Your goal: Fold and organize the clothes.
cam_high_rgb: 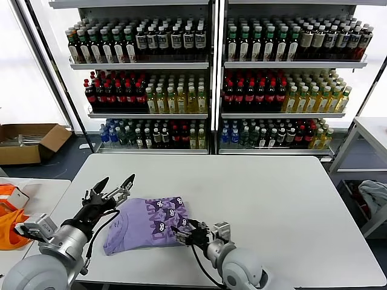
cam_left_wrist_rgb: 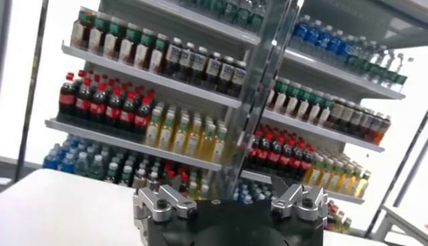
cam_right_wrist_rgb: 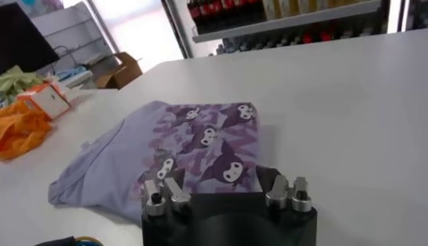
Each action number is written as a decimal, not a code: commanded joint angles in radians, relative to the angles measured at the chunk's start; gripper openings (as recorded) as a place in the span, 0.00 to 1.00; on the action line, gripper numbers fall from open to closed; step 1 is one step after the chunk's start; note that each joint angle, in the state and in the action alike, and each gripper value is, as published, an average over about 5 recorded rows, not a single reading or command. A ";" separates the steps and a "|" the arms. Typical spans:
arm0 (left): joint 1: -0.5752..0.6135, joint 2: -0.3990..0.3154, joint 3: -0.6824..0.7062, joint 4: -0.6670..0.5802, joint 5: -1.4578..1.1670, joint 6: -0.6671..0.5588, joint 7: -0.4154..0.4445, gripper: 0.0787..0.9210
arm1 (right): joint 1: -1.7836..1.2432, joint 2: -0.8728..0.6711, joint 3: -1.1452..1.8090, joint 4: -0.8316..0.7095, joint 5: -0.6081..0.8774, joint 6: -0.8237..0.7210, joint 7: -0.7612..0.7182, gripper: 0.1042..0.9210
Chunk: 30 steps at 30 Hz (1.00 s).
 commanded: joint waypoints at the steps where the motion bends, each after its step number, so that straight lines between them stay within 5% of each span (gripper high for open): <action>1: 0.045 -0.013 -0.075 -0.017 0.022 -0.004 0.021 0.88 | 0.084 0.055 -0.096 -0.085 0.006 -0.028 0.027 0.65; 19: 0.036 -0.032 -0.063 0.004 0.024 -0.005 0.027 0.88 | -0.181 -0.191 0.177 0.143 0.011 -0.012 0.035 0.03; 30: 0.048 -0.056 -0.042 -0.012 0.033 -0.003 0.030 0.88 | -0.413 -0.379 0.495 0.261 0.037 0.001 -0.032 0.00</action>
